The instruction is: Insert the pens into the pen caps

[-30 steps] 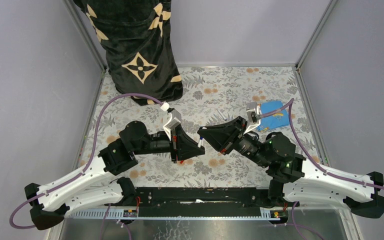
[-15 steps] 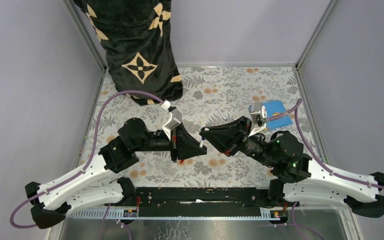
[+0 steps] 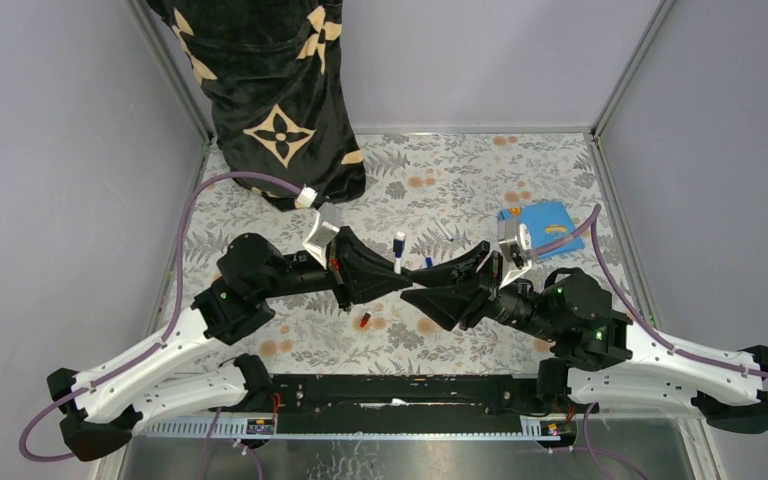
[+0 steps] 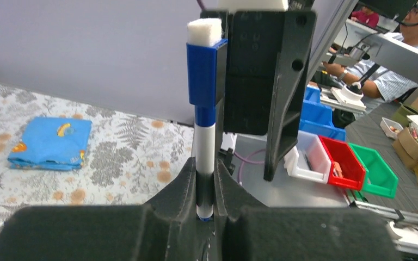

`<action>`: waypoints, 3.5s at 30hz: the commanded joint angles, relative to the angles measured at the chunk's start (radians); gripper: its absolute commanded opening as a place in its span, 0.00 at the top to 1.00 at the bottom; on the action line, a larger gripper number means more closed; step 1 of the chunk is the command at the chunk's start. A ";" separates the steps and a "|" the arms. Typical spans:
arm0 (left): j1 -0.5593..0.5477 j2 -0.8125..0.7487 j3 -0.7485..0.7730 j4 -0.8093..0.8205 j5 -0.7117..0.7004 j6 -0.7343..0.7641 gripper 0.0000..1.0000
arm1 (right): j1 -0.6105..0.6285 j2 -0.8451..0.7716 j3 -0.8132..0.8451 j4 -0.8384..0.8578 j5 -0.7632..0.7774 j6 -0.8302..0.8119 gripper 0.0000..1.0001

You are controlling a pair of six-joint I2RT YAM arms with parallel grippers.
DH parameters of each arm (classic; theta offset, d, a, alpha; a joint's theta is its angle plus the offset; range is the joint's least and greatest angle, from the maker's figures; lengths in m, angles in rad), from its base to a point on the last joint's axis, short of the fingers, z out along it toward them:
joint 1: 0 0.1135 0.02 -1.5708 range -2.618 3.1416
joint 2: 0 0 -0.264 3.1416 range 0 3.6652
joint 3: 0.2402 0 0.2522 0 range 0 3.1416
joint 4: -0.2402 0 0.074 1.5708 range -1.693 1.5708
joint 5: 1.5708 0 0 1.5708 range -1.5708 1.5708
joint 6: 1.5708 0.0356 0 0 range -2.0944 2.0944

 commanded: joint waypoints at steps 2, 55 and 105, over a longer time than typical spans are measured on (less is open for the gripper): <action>0.008 -0.022 0.031 0.147 -0.047 -0.003 1.00 | 0.017 -0.028 -0.016 -0.029 -0.041 0.017 0.52; 0.002 0.078 0.044 -0.036 0.202 0.028 1.00 | 0.016 -0.037 0.092 -0.019 0.254 -0.047 0.45; 0.324 0.816 0.063 -0.651 -0.645 0.122 0.83 | -0.361 0.120 -0.229 -0.668 0.075 0.304 0.19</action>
